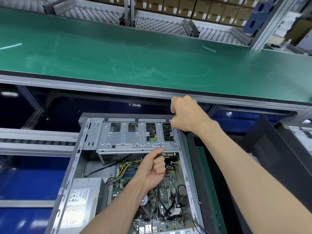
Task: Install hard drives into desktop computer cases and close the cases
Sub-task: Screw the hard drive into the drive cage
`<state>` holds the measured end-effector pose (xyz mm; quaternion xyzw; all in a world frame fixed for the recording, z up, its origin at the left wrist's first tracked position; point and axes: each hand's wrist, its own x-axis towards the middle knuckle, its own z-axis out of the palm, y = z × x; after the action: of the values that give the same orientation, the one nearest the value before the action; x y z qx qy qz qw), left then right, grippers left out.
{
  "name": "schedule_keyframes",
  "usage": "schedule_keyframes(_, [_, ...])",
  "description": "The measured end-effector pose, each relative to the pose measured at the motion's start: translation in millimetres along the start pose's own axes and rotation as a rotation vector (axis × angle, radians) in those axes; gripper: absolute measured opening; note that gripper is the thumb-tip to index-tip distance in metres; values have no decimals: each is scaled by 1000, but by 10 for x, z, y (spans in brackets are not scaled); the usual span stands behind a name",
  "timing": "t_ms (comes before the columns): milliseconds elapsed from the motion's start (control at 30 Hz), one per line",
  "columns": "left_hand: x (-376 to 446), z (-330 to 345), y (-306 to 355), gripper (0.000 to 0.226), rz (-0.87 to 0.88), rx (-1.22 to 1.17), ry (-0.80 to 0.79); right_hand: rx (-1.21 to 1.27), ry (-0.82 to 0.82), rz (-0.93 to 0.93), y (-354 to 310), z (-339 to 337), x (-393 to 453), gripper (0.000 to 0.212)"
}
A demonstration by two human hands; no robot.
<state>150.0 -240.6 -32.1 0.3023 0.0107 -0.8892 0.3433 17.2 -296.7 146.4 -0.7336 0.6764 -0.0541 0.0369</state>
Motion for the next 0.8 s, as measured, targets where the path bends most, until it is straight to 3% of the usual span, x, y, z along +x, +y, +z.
schedule_keyframes(433, [17,-29,4,36,-12,-2,-35,-99,36,-13,16,10,30,9])
schedule_keyframes(533, [8,-22,9,35,-14,-5,-32,-188,72,6,-2,21,26,16])
schedule_keyframes(667, [6,-17,5,35,-13,-7,-27,-52,-18,-36,-3,-4,40,21])
schedule_keyframes(733, [5,-20,1,35,-14,-8,-25,-99,31,-23,-19,20,37,16])
schedule_keyframes(800, [4,-18,7,34,-13,-11,-24,-164,75,-6,-26,33,31,24])
